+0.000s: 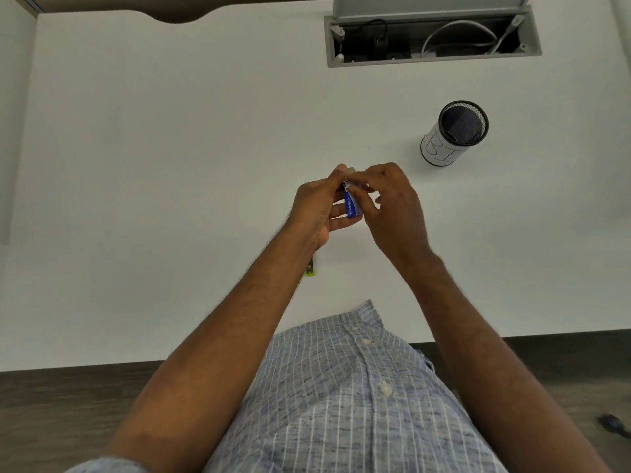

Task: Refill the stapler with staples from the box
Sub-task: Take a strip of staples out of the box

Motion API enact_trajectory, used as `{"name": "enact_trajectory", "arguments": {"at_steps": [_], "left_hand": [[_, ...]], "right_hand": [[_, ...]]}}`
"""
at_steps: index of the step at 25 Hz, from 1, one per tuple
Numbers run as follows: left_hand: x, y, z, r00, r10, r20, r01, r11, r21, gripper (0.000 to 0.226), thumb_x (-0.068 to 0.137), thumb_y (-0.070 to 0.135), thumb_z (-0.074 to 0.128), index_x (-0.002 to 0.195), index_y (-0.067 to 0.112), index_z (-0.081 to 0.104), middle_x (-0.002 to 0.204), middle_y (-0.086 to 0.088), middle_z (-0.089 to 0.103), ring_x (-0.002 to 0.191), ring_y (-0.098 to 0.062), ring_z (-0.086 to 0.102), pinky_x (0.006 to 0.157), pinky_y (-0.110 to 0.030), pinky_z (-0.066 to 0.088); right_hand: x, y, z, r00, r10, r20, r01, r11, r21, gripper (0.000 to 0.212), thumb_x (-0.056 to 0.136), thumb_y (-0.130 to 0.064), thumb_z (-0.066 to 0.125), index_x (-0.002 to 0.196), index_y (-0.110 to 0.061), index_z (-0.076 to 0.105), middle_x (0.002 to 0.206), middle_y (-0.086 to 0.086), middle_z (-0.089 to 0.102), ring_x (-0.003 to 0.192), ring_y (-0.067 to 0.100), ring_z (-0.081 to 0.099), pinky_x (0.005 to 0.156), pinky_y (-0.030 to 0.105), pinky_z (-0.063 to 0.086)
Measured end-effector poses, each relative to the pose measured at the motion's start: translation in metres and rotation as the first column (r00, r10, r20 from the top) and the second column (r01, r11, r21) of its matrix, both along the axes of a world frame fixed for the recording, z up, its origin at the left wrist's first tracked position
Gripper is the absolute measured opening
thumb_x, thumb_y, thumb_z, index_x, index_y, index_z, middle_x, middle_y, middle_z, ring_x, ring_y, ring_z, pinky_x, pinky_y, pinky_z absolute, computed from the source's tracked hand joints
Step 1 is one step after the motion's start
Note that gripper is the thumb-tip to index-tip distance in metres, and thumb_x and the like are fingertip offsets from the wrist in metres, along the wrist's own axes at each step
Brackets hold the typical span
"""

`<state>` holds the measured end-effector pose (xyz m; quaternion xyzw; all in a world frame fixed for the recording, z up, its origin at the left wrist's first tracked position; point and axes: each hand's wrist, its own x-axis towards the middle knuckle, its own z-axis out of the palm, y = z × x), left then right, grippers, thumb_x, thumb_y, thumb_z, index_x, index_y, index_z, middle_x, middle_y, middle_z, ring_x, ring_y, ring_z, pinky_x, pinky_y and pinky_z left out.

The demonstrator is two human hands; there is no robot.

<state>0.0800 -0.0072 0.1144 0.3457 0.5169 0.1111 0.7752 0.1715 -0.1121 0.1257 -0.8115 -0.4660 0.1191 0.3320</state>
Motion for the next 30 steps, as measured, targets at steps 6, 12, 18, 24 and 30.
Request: {"name": "enact_trajectory", "arguments": {"at_steps": [6, 12, 18, 24, 30], "left_hand": [[0.002, 0.001, 0.004, 0.999, -0.038, -0.017, 0.039, 0.998, 0.047, 0.036, 0.1, 0.04, 0.058, 0.114, 0.009, 0.071, 0.109, -0.015, 0.077, 0.094, -0.033, 0.076, 0.078, -0.046, 0.064], [0.006, 0.0, 0.005, 0.999, 0.028, -0.042, -0.025, 0.997, 0.079, 0.027, 0.101, 0.036, 0.059, 0.095, 0.014, 0.073, 0.093, -0.012, 0.078, 0.08, -0.029, 0.076, 0.08, -0.046, 0.064], [0.005, 0.003, 0.004, 0.994, 0.091, -0.064, -0.083, 0.989, 0.12, 0.021, 0.102, 0.034, 0.059, 0.091, 0.02, 0.069, 0.091, -0.006, 0.078, 0.077, -0.022, 0.078, 0.072, -0.038, 0.065], [0.002, 0.007, 0.007, 0.993, 0.101, -0.064, -0.09, 0.983, 0.162, 0.022, 0.099, 0.032, 0.063, 0.093, 0.014, 0.072, 0.086, -0.007, 0.078, 0.072, -0.022, 0.078, 0.066, -0.036, 0.065], [0.001, 0.004, 0.01, 0.991, 0.078, -0.105, -0.052, 0.971, 0.231, 0.023, 0.1, 0.032, 0.061, 0.087, 0.016, 0.071, 0.081, -0.003, 0.077, 0.065, -0.015, 0.076, 0.056, -0.026, 0.061]], "right_hand": [[0.002, 0.004, -0.002, 0.989, -0.045, -0.139, 0.048, 0.999, 0.021, 0.032, 0.097, -0.029, 0.067, 0.125, -0.012, 0.066, 0.121, 0.005, 0.066, 0.098, 0.004, 0.058, 0.081, 0.014, 0.05], [-0.01, 0.0, -0.003, 0.986, 0.003, -0.168, 0.001, 1.0, 0.024, 0.05, 0.09, -0.021, 0.077, 0.134, -0.007, 0.058, 0.125, 0.011, 0.058, 0.105, 0.016, 0.059, 0.086, 0.021, 0.049], [-0.017, 0.0, 0.0, 0.992, 0.017, -0.125, -0.021, 0.999, -0.03, 0.058, 0.091, -0.018, 0.075, 0.143, -0.007, 0.051, 0.13, 0.017, 0.054, 0.11, 0.025, 0.061, 0.087, 0.028, 0.053], [-0.018, 0.0, 0.002, 0.997, 0.081, 0.013, -0.079, 0.989, -0.121, 0.06, 0.092, -0.025, 0.074, 0.146, -0.016, 0.051, 0.134, 0.014, 0.051, 0.109, 0.023, 0.062, 0.078, 0.02, 0.049], [-0.018, 0.002, 0.005, 0.994, 0.091, 0.067, -0.083, 0.989, -0.121, 0.053, 0.091, -0.033, 0.073, 0.136, -0.011, 0.057, 0.132, 0.013, 0.055, 0.11, 0.024, 0.062, 0.075, 0.022, 0.048]]}}
